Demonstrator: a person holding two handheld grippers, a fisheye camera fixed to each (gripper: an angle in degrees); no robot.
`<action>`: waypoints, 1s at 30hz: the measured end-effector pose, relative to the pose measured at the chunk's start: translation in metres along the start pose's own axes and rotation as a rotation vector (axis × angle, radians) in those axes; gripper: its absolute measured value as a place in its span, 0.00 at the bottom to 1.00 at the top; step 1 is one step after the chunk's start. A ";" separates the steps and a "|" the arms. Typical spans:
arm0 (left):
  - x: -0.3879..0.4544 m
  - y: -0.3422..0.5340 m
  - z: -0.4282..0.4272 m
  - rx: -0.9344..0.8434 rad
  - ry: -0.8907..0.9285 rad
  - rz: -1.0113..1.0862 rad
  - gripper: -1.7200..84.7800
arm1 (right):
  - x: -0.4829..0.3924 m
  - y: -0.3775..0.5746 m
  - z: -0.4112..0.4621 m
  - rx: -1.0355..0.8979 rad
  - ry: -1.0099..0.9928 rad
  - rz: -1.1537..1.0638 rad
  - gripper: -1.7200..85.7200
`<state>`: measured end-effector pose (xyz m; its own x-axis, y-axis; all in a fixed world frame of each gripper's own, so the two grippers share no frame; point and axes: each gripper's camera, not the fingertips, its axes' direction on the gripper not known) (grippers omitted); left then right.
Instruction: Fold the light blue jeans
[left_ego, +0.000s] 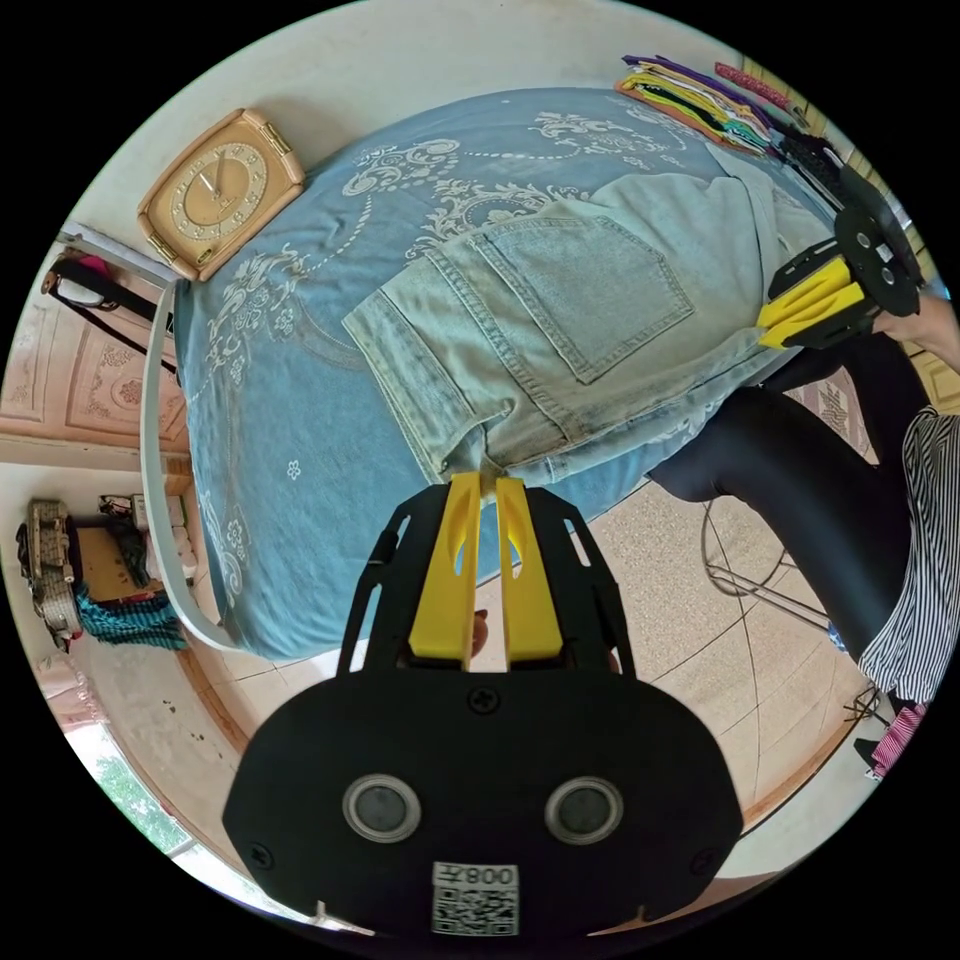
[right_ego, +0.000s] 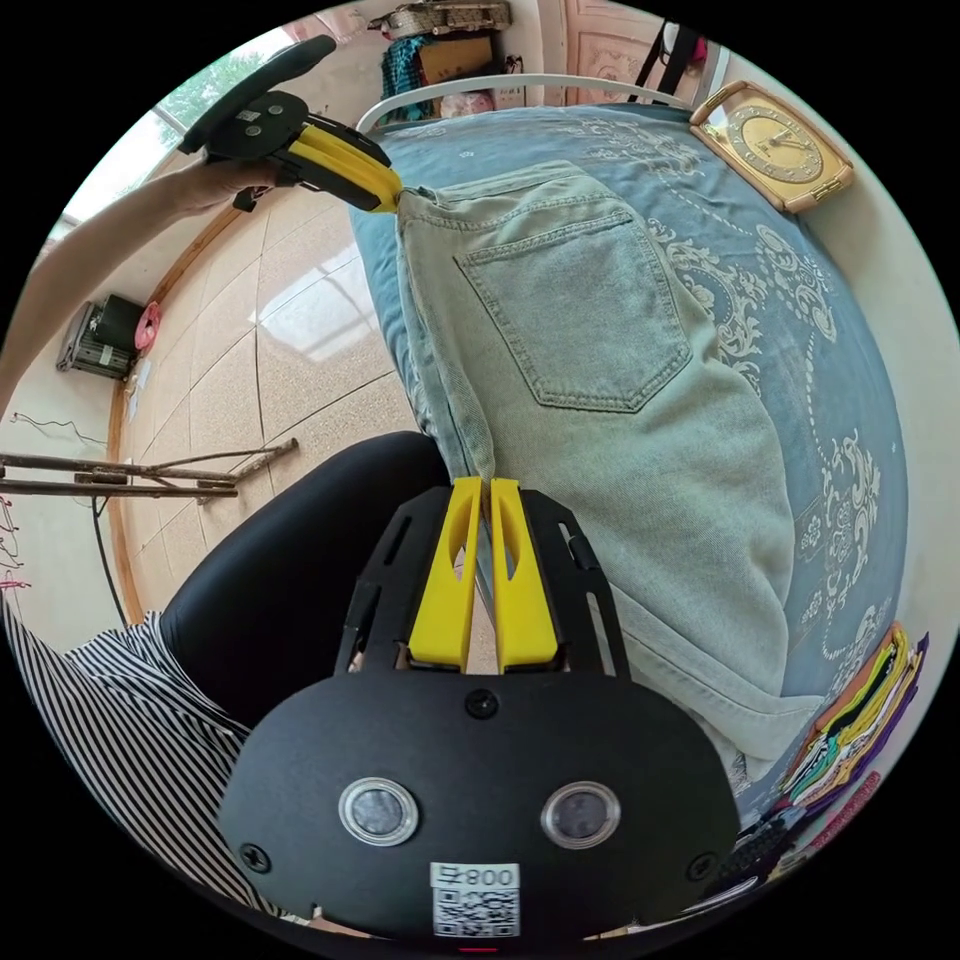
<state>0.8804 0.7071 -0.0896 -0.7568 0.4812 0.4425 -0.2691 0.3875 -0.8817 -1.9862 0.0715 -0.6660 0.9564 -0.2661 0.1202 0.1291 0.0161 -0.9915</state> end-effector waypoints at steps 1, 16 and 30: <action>0.001 0.002 0.001 0.000 0.001 0.000 0.03 | -0.002 -0.001 0.006 -0.006 0.003 -0.004 0.04; 0.034 0.055 0.025 -0.003 -0.012 -0.007 0.04 | -0.009 0.000 0.061 -0.021 -0.019 -0.006 0.03; 0.059 0.128 0.007 0.289 0.268 -0.319 0.02 | 0.006 0.028 0.093 0.023 -0.061 0.051 0.04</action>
<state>0.7973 0.7796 -0.1771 -0.4405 0.5742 0.6901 -0.6442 0.3332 -0.6885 -1.9525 0.1602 -0.6880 0.9760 -0.2053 0.0733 0.0853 0.0505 -0.9951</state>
